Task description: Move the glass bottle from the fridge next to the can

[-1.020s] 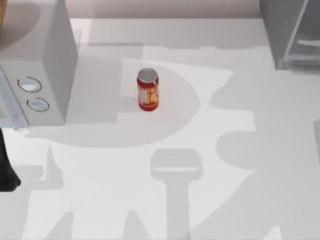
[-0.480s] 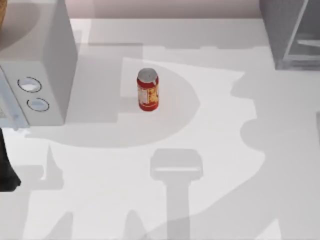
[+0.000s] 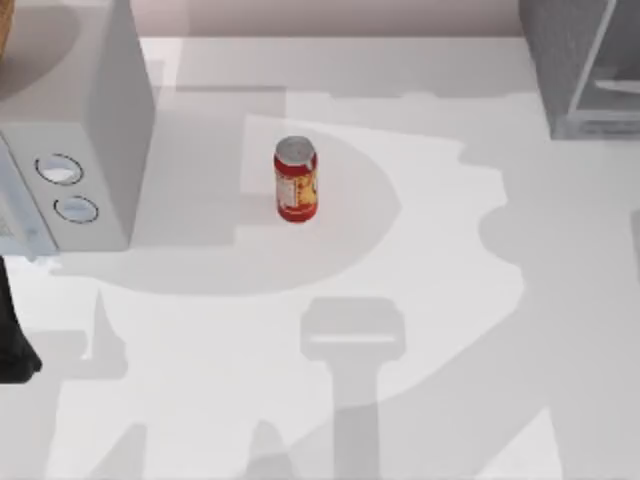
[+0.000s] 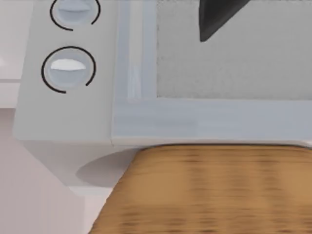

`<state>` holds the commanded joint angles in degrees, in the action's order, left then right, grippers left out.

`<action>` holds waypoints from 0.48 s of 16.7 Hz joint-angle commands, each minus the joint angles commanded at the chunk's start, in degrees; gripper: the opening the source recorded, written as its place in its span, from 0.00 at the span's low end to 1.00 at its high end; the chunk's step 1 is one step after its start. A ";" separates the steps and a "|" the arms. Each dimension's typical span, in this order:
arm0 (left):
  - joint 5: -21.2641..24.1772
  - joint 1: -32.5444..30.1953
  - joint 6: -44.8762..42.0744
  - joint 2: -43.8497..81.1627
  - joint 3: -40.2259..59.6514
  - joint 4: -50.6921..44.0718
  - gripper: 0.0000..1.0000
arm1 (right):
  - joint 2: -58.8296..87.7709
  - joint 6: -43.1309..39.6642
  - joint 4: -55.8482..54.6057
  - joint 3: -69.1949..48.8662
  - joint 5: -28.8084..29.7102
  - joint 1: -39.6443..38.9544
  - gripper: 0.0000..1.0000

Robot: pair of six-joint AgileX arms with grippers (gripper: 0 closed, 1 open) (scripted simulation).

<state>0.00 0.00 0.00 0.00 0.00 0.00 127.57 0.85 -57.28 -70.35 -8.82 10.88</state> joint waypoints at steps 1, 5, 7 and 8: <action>0.00 0.00 0.00 0.00 0.00 0.00 1.00 | 1.14 -0.01 0.99 -2.14 0.14 -0.13 1.00; 0.00 0.00 0.00 0.00 0.00 0.00 1.00 | 3.96 -0.04 3.61 -7.54 0.52 -0.49 1.00; 0.00 0.00 0.00 0.00 0.00 0.00 1.00 | 4.00 -0.04 3.64 -7.61 0.53 -0.50 1.00; 0.00 0.00 0.00 0.00 0.00 0.00 1.00 | 4.00 -0.04 3.64 -7.61 0.53 -0.50 1.00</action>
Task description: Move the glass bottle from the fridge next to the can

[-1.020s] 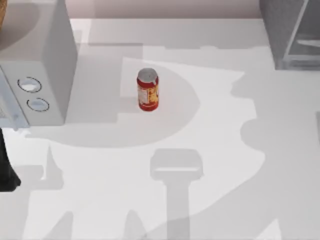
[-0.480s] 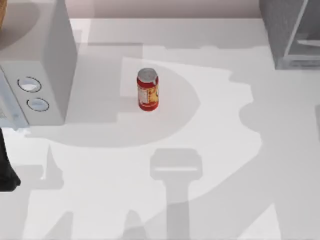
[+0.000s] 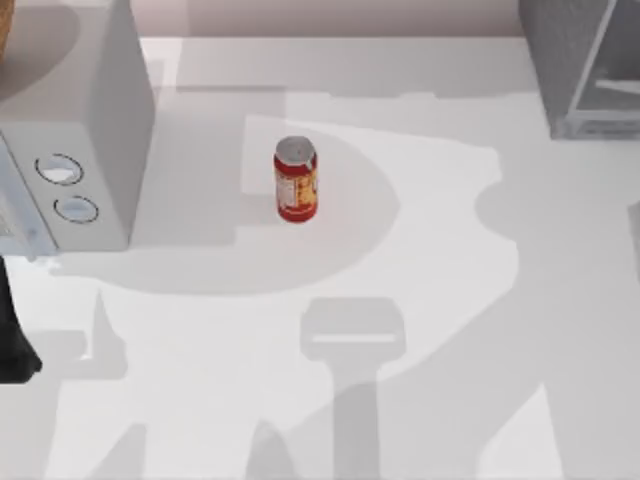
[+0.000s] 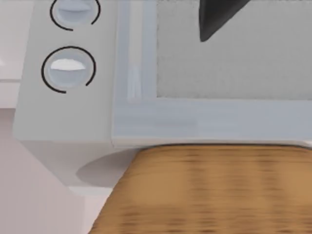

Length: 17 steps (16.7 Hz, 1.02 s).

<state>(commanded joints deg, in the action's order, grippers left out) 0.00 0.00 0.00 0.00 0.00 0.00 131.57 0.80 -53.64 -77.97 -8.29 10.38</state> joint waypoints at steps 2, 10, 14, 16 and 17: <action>0.00 0.00 0.00 0.00 0.00 0.00 1.00 | 0.00 0.00 0.00 0.00 0.00 0.00 0.92; 0.00 0.00 0.00 0.00 0.00 0.00 1.00 | 0.00 0.00 0.00 0.00 0.00 0.00 0.32; 0.00 0.00 0.00 0.00 0.00 0.00 1.00 | 0.00 0.00 0.00 0.00 0.00 0.00 0.02; 0.00 0.00 0.00 0.00 0.00 0.00 1.00 | 0.00 0.00 0.00 0.00 0.00 0.00 0.00; 0.00 0.00 0.00 0.00 0.00 0.00 1.00 | 0.00 0.00 0.00 0.00 0.00 0.00 0.00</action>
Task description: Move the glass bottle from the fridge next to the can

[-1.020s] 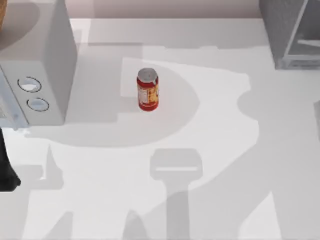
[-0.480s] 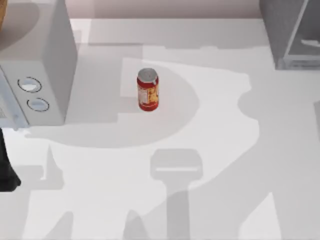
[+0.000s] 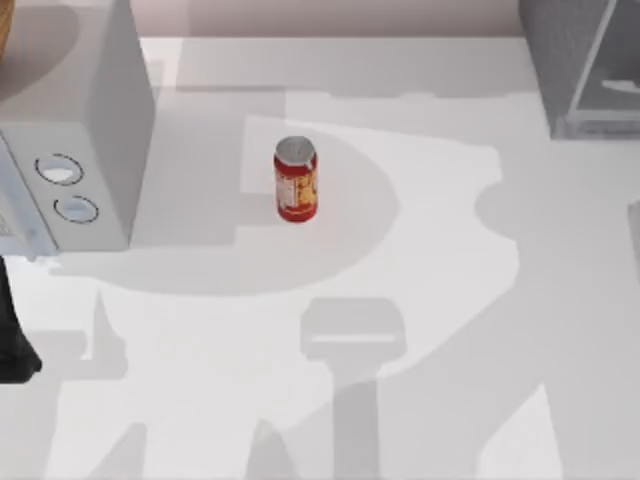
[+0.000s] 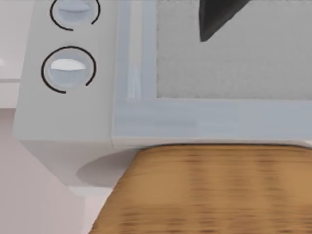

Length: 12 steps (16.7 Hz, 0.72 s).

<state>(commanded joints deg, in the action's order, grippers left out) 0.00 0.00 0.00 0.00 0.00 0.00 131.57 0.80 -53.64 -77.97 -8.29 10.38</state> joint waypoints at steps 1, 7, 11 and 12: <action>0.00 0.00 0.00 0.00 0.00 0.00 1.00 | 0.00 0.00 0.00 0.00 0.00 0.00 0.00; 0.00 0.00 0.00 0.00 0.00 0.00 1.00 | -0.28 0.08 0.21 -0.05 0.00 0.20 0.00; 0.00 0.00 0.00 0.00 0.00 0.00 1.00 | -3.81 0.12 5.35 -1.47 -0.05 0.21 0.00; 0.00 0.00 0.00 0.00 0.00 0.00 1.00 | -4.83 0.13 6.83 -1.89 -0.08 0.20 0.00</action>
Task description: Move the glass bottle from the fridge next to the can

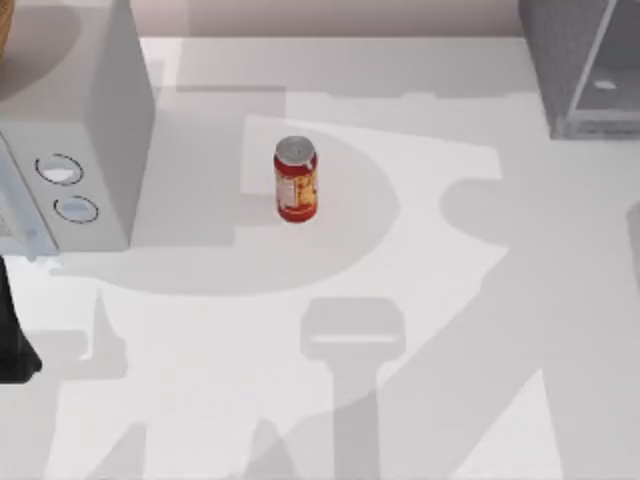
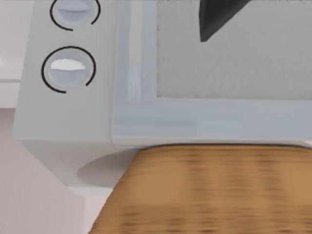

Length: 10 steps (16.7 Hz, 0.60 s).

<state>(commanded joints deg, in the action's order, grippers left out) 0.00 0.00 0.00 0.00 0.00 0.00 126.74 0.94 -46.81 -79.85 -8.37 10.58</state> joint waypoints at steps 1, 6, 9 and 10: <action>0.00 0.00 0.00 0.00 0.00 0.00 1.00 | -0.86 0.01 1.18 -0.37 -0.02 0.00 0.00; 0.00 0.00 0.00 0.00 0.00 0.00 1.00 | -1.32 0.10 1.91 -0.49 -0.05 -0.01 0.00; 0.00 0.00 0.00 0.00 0.00 0.00 1.00 | -3.06 0.10 0.99 1.64 -0.18 0.39 0.00; 0.00 0.00 0.00 0.00 0.00 0.00 1.00 | -4.45 0.11 0.30 3.54 -0.37 0.64 0.00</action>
<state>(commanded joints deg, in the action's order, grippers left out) 0.00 0.00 0.00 0.00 0.00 0.00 122.29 1.05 -46.51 -76.32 -8.74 11.23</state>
